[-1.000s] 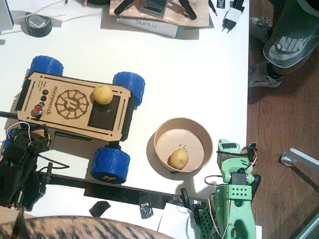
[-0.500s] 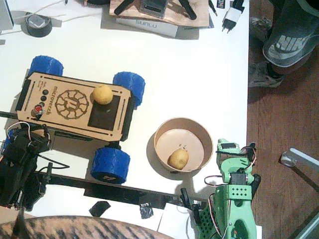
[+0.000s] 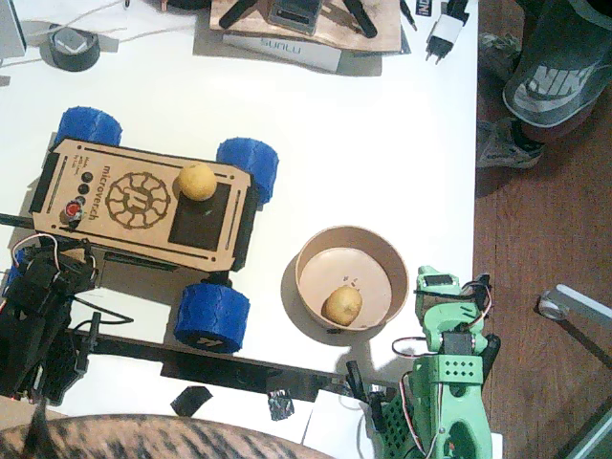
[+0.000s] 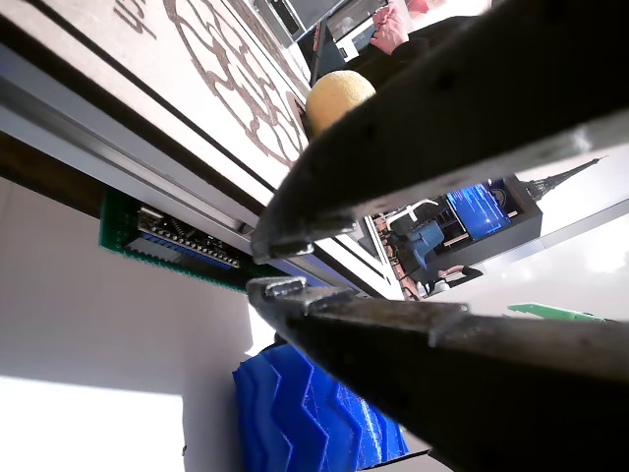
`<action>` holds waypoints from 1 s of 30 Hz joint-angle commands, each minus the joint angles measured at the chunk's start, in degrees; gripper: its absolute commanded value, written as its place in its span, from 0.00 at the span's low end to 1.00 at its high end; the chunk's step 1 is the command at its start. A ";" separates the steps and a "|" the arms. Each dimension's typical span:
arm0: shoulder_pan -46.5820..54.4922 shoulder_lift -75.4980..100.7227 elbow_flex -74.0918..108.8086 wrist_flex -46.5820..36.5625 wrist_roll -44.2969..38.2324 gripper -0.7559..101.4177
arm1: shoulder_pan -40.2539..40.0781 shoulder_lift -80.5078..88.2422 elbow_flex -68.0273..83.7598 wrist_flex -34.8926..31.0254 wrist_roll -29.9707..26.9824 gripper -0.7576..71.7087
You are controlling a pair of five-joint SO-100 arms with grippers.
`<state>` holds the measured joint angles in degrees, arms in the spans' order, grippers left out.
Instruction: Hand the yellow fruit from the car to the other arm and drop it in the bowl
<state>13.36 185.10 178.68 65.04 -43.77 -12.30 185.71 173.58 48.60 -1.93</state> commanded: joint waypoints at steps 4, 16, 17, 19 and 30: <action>-0.09 -0.35 1.85 -0.44 0.18 0.06 | -0.53 0.35 -0.26 -0.18 0.09 0.09; -0.09 -0.35 1.85 -0.44 0.18 0.01 | -0.53 0.35 -0.26 -0.18 0.18 0.07; -0.09 -0.35 1.85 -0.44 0.18 0.01 | -0.53 0.35 -0.26 -0.18 0.18 0.07; -0.09 -0.35 1.85 -0.44 0.18 0.01 | -0.53 0.35 -0.26 -0.18 0.18 0.06; -0.09 -0.35 1.85 -0.44 0.18 0.04 | -0.53 0.35 -0.26 -0.18 0.00 0.02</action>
<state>13.36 185.10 178.68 65.04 -43.68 -12.30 185.71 173.58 48.60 -1.93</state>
